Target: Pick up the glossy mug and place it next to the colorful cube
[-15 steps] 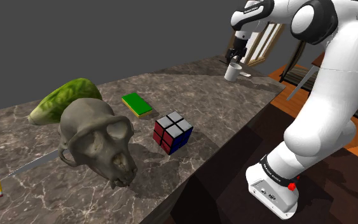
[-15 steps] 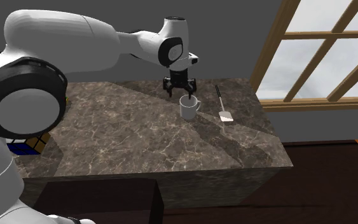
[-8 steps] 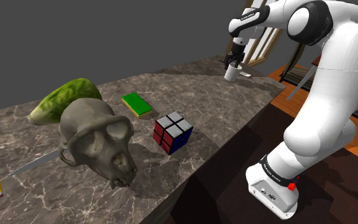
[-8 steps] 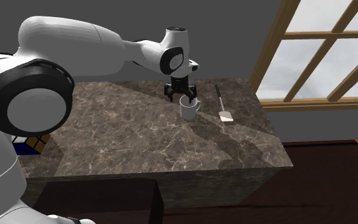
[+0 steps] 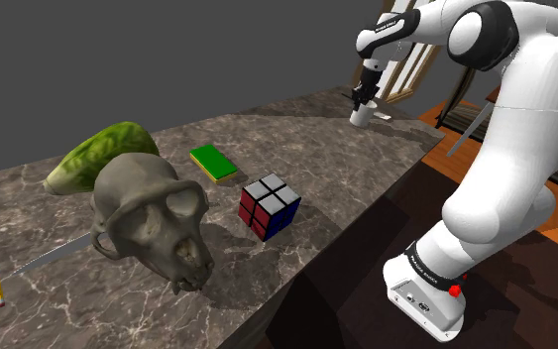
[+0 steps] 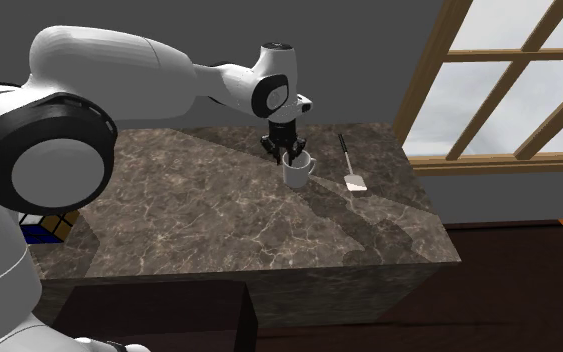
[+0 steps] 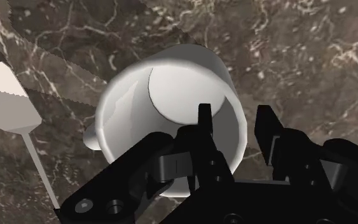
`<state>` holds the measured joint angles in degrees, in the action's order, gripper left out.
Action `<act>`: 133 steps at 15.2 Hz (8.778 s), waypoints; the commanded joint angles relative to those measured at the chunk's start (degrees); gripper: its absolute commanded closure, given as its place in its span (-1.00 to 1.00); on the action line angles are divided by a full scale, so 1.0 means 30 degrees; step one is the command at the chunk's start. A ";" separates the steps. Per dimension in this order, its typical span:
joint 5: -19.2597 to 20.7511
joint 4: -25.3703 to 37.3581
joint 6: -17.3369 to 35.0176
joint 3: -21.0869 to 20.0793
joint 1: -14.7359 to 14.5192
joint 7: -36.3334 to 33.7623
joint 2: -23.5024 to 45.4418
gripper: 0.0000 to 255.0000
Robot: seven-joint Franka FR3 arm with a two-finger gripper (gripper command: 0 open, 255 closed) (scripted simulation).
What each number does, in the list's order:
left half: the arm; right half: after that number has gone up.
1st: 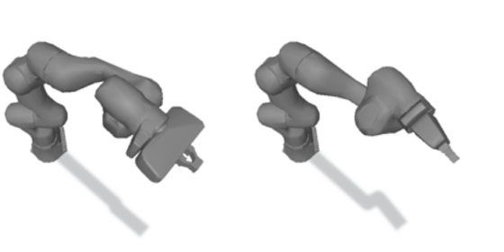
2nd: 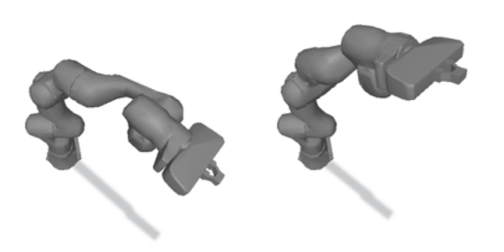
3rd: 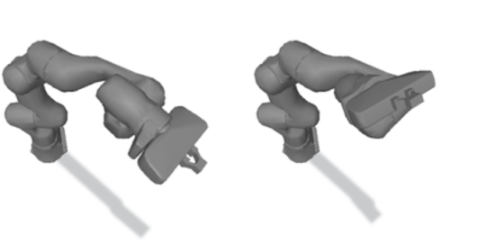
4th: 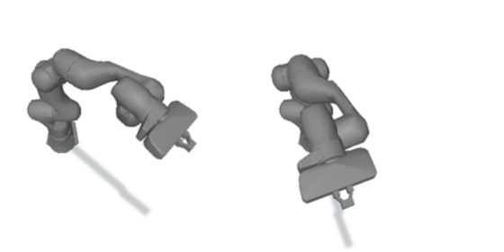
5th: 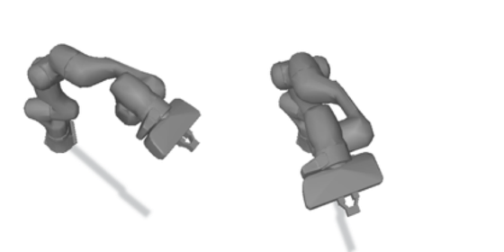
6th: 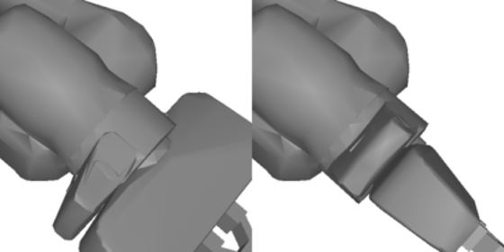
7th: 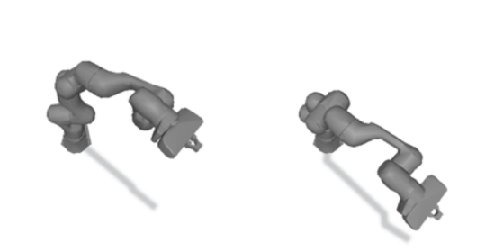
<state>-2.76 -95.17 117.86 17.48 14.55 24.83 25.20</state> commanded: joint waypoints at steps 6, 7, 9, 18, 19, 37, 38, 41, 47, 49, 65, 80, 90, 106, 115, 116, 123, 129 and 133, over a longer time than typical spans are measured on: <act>0.0001 0.0000 -0.0001 0.0000 0.0000 0.0000 -0.0002 1.00; 0.0001 -0.0002 0.0000 0.0000 -0.0001 0.0000 -0.0003 1.00; 0.0029 0.0116 -0.0211 0.0016 -0.0009 -0.0005 -0.0100 1.00; 0.0247 0.1403 -0.2205 0.0133 -0.0055 -0.0024 -0.0835 1.00; 0.0265 0.1572 -0.2434 0.0143 -0.0056 -0.0023 -0.0898 1.00; 0.0379 0.5648 -0.6876 0.0271 0.0093 0.0125 -0.1293 1.00; 0.0371 0.5944 -0.7145 0.0275 0.0114 0.0141 -0.1267 1.00; 0.0339 0.6817 -0.7911 0.0288 0.0182 0.0190 -0.1161 1.00; 0.1668 0.1049 -0.6405 -0.0223 -0.1816 -0.2158 -0.5449 1.00; 0.2027 -0.0468 -0.6126 -0.0516 -0.2335 -0.3010 -0.6679 1.00; 0.2609 -0.8440 -0.5870 -0.4304 -0.5314 -0.9994 -1.3962 1.00; 0.0295 -1.0708 -0.6580 -0.9010 -0.8102 -1.6601 -1.6673 1.00; -0.1294 -0.9592 -0.6744 -1.2458 -0.9854 -2.1291 -1.5868 1.00; -0.1284 -0.6532 -0.5663 -1.6857 -1.1484 -2.7546 -1.1870 1.00; -0.1169 -0.8468 -0.3347 -1.7078 -1.1541 -2.7650 -1.1439 1.00; -0.1144 -0.8663 -0.3088 -1.7105 -1.1546 -2.7672 -1.1366 1.00; -0.0880 -0.9917 -0.1268 -1.7324 -1.1550 -2.7889 -1.0718 1.00; -0.0505 -1.0838 0.0302 -1.7508 -1.1538 -2.8181 -0.9962 1.00; -0.0170 -1.1357 0.1319 -1.7602 -1.1538 -2.8434 -0.9372 1.00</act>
<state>-3.01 -126.96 121.10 -35.33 -20.07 -60.51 -3.55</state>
